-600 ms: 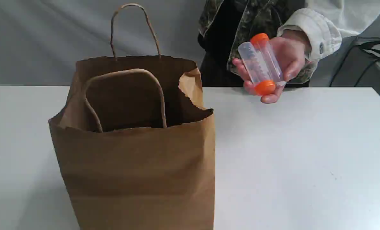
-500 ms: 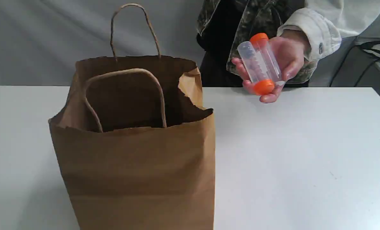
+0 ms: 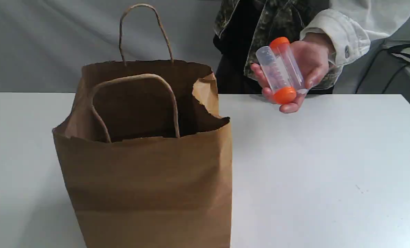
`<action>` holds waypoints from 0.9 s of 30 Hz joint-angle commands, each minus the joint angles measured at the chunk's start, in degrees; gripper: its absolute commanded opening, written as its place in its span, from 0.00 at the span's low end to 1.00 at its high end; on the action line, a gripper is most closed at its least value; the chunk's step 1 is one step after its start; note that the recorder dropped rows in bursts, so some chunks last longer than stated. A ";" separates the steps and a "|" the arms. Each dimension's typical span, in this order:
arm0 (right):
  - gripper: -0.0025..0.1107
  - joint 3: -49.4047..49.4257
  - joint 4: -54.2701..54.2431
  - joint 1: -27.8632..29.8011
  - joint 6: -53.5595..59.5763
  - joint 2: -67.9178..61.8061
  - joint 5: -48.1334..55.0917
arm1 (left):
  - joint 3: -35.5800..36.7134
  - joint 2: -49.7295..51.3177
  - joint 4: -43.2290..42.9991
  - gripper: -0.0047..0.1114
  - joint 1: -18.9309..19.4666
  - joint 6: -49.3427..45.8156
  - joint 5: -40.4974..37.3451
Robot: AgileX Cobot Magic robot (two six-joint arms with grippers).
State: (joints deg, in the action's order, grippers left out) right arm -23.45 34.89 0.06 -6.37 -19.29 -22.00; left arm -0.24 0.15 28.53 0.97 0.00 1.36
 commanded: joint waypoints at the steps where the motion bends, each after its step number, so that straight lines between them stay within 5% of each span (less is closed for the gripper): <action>1: 0.02 -5.68 13.21 -0.06 -1.14 -6.81 -3.43 | 0.24 -0.15 -0.37 0.07 -0.26 -0.45 -0.27; 17: 0.02 -21.25 16.43 -0.23 18.71 -30.47 -9.72 | 0.24 -0.15 -0.35 0.07 -0.26 -0.74 -0.27; 27: 0.02 -38.50 -22.25 -5.31 17.35 -42.35 27.65 | 0.24 -0.15 -0.35 0.07 -0.26 -0.90 -0.27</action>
State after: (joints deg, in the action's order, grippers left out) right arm -59.52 18.15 -5.00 11.69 -59.54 -2.85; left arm -0.24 0.15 28.53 0.97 -0.58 1.36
